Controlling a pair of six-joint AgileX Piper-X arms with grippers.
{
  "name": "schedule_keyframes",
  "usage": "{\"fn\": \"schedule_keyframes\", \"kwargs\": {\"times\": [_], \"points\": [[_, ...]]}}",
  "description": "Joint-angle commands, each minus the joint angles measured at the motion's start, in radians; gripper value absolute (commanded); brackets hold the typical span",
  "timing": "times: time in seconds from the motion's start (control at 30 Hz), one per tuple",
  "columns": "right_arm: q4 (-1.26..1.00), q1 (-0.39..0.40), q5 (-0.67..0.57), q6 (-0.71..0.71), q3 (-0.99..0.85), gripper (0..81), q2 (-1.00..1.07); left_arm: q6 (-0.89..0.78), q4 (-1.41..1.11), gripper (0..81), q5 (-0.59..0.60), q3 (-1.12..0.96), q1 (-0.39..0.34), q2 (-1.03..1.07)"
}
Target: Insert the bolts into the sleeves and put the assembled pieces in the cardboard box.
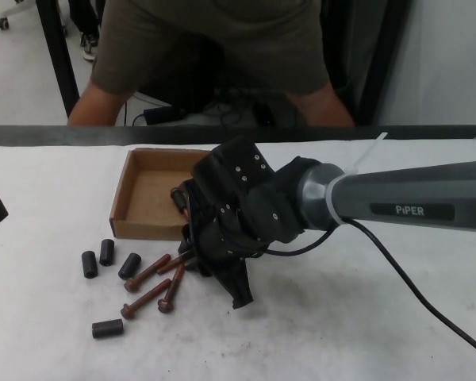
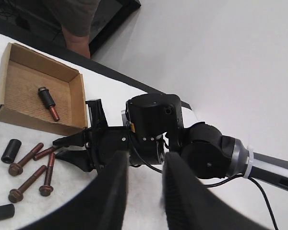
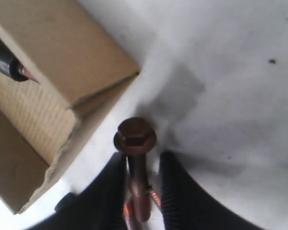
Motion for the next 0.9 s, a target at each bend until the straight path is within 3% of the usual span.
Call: {"fn": "schedule_keyframes", "kwargs": {"times": [0.0,0.2,0.43,0.6,0.87], "points": [[0.016,0.003,-0.006,0.003,0.001,24.2,0.030,0.007,-0.012,24.6,-0.001,0.000,-0.004,-0.006],[0.045,-0.008,-0.011,0.003,0.000,20.3,0.030,0.007,-0.016,24.6,-0.001,0.000,-0.004,-0.006],[0.046,-0.024,-0.012,-0.002,0.000,0.5,0.030,0.005,-0.078,24.6,-0.001,0.000,-0.004,-0.006],[0.043,-0.029,-0.057,-0.011,0.000,0.2,0.030,0.005,-0.077,24.6,0.003,0.000,-0.004,-0.006],[0.036,-0.032,-0.068,-0.155,0.000,0.2,-0.025,0.005,-0.072,24.6,0.003,0.000,-0.004,-0.006]]}}
